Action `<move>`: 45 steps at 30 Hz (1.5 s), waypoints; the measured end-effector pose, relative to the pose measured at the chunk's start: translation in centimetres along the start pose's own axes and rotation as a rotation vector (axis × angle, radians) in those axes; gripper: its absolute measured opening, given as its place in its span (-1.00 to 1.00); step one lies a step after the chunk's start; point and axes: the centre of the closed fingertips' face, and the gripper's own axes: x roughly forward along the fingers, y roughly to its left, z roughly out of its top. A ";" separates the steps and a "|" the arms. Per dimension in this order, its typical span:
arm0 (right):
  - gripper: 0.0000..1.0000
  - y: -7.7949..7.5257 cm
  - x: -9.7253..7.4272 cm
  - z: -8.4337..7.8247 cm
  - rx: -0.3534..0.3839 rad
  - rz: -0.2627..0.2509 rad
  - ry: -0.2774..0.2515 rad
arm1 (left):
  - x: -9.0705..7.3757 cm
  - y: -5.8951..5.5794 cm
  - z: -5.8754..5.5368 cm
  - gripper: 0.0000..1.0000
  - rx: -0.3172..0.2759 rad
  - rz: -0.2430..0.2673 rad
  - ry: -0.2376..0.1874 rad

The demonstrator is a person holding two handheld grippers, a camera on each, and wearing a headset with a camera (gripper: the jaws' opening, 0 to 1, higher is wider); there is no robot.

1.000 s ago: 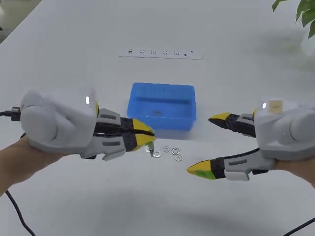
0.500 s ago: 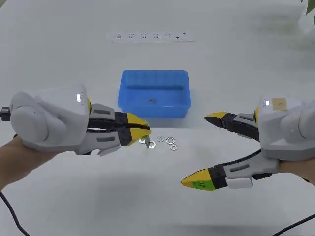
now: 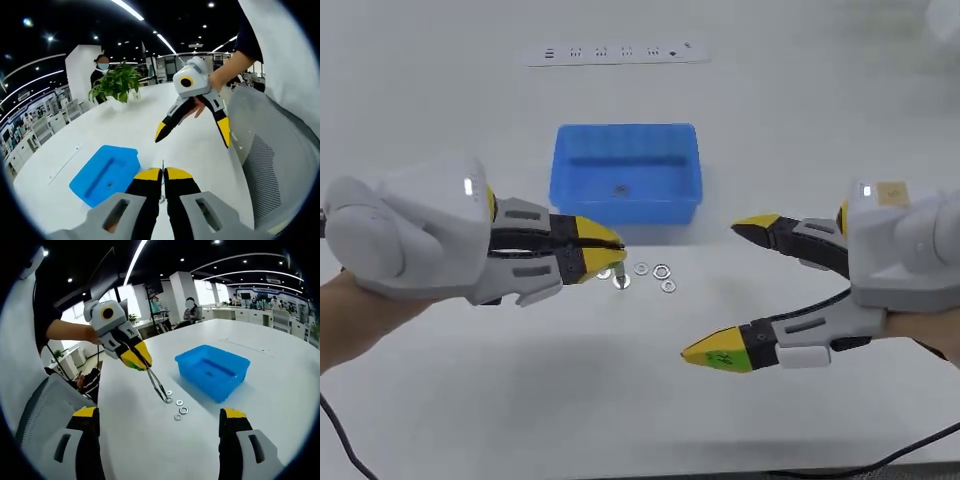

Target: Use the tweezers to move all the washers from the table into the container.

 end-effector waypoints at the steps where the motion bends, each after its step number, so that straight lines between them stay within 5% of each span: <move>1: 1.00 0.0 0.0 -0.1 0.001 0.000 0.002 | 0.1 -0.1 -0.1 -0.89 0.000 -0.005 0.002; 15: 1.00 0.9 1.3 -0.3 0.006 0.026 0.017 | -0.1 0.4 -0.6 -0.89 -0.008 -0.006 0.039; 45: 0.98 1.8 1.7 -1.0 0.037 0.056 0.021 | -0.2 0.6 -0.6 -0.89 -0.007 -0.003 0.030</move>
